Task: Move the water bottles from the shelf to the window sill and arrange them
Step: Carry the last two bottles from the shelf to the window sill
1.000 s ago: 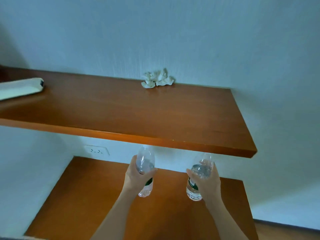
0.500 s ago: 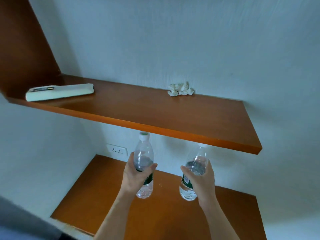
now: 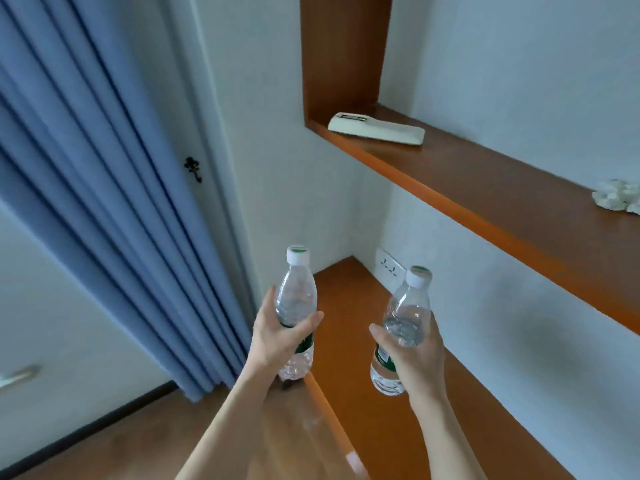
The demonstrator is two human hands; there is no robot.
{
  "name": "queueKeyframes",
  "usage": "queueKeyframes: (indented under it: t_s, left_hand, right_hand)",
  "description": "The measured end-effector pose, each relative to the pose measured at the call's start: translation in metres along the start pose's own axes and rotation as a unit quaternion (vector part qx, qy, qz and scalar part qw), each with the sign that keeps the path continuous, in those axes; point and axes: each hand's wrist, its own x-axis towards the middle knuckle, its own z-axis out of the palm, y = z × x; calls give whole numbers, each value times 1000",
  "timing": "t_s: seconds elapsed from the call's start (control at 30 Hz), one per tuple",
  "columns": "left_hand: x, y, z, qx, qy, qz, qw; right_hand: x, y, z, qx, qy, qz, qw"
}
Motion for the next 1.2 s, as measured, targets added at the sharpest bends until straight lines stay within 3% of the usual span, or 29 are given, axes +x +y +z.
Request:
queueKeyframes:
  t_s: [0.27, 0.63, 0.87, 1.2]
  left_hand:
    - [-93, -8, -113, 14, 218, -41, 975]
    - [-225, -27, -245, 59, 466, -83, 879]
    - [-269, -56, -330, 55, 556, -106, 822]
    - [-260, -84, -497, 83, 577, -84, 808]
  right_hand:
    - [-40, -4, 115, 0, -227, -49, 973]
    - [-147, -24, 267, -20, -446, -104, 889]
    - [-209, -34, 365, -24, -535, -131, 834]
    - [-282, -67, 538, -46, -558, -178, 809]
